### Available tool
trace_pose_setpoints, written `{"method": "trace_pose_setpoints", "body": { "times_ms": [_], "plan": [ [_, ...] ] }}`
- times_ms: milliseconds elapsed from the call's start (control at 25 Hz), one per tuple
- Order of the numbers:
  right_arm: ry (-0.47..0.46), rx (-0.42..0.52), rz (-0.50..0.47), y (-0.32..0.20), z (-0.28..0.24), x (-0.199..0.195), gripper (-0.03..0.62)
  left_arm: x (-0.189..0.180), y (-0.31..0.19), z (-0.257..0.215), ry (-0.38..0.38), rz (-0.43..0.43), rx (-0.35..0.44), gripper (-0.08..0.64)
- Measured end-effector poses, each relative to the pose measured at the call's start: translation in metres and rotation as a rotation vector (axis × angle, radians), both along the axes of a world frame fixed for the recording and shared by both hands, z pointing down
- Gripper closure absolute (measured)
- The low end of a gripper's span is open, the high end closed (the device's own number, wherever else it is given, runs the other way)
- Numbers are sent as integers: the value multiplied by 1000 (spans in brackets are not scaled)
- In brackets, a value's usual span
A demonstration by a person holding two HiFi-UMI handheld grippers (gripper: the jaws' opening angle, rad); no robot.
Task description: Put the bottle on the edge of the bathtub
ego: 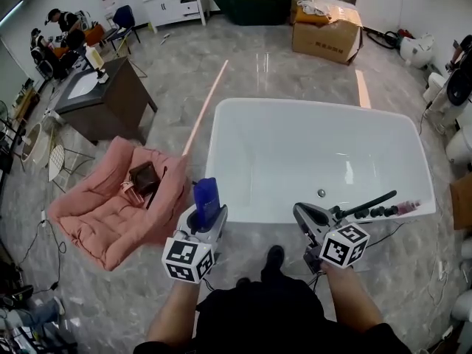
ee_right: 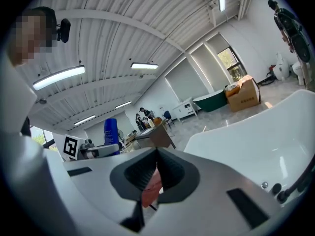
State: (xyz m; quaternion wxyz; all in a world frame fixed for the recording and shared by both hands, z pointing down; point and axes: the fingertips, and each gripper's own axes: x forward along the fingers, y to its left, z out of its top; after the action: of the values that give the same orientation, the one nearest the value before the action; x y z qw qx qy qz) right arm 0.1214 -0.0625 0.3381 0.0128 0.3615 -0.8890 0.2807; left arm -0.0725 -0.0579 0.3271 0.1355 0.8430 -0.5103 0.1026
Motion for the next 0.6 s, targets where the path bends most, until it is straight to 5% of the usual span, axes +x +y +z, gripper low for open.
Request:
{"method": "trace_pose_setpoints", "body": {
  "times_ms": [320, 600],
  "plan": [
    [-3, -55, -70, -41, 28, 9, 581, 25, -35, 20, -10, -17, -39, 387],
    [42, -87, -56, -48, 42, -9, 581, 11, -42, 46, 12, 5, -83, 387]
  ]
}}
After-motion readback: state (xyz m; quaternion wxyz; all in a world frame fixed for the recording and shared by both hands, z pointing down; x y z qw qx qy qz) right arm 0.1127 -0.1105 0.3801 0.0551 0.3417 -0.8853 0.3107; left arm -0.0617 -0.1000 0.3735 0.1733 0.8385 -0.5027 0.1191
